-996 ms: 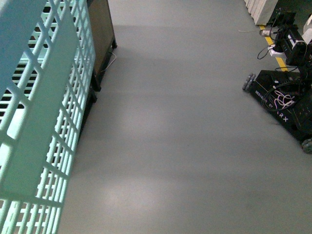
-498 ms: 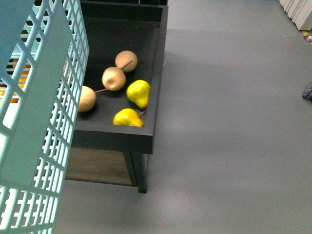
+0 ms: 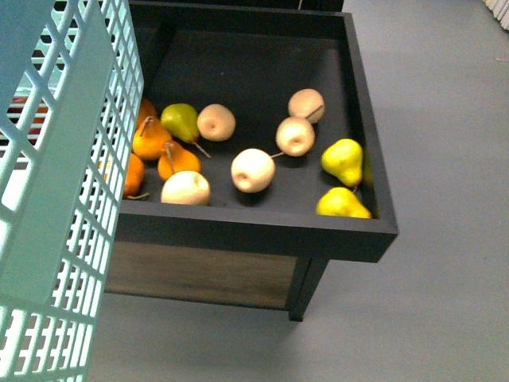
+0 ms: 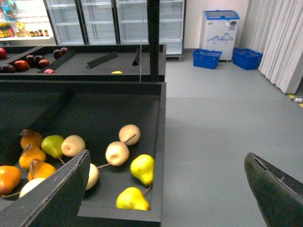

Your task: Pick mango and avocado into basket

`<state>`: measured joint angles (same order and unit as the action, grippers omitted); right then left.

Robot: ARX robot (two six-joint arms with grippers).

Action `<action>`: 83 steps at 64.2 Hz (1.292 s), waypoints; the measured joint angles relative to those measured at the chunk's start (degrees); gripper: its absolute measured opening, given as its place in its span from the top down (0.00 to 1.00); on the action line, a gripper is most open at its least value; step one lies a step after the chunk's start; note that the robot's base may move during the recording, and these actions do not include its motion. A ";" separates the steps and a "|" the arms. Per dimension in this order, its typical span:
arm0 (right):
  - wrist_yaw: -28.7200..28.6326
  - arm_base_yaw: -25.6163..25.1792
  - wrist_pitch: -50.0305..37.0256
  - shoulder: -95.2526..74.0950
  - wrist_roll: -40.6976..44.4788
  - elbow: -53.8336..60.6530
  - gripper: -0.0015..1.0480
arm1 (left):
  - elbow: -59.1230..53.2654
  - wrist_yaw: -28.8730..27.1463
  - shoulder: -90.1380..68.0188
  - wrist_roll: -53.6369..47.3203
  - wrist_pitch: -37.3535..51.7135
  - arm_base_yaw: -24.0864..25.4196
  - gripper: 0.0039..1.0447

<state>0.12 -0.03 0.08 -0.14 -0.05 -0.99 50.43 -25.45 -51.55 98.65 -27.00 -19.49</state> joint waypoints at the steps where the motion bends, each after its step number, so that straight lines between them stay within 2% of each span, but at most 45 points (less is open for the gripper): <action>1: -0.02 0.00 0.00 -0.02 0.02 0.00 0.08 | 0.00 0.00 0.00 0.00 0.00 0.00 0.87; 83: -0.11 0.02 0.00 -0.02 0.02 0.00 0.08 | 0.02 0.00 0.02 -0.02 0.00 0.00 0.87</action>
<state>0.01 -0.01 0.08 -0.16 -0.03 -0.99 50.46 -25.45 -51.53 98.63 -27.00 -19.49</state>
